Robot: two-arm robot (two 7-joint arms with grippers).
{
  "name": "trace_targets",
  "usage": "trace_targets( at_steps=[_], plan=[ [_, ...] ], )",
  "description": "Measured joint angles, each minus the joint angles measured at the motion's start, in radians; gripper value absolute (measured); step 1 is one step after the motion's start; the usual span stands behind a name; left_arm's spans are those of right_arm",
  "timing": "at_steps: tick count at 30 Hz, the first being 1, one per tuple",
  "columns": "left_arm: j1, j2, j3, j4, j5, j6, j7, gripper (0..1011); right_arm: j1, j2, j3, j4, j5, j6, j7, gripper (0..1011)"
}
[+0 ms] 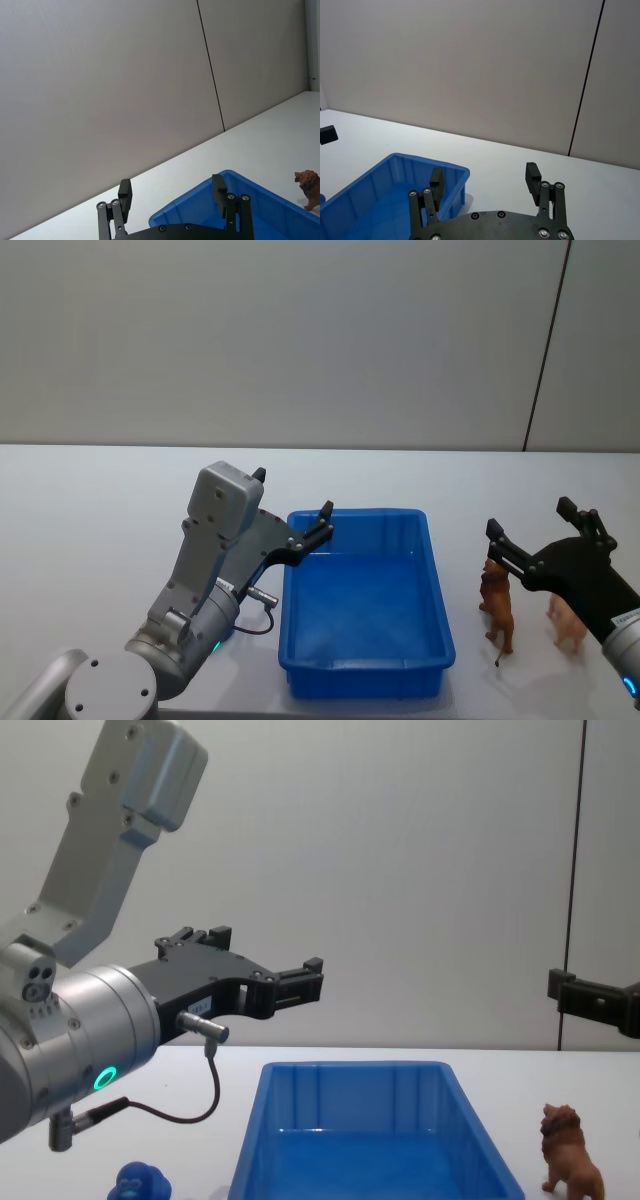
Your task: Pick up the two dolls from the table and place them into the box.
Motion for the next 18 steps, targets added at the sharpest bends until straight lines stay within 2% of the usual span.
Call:
trace_targets(
  at_steps=[18],
  plan=[
    [0.000, 0.000, 0.000, 0.000, 0.000, 0.000, 0.000, 1002, 0.000, 0.000, 0.000, 0.000, 0.000, 0.000, 0.000, 1001]
  ],
)
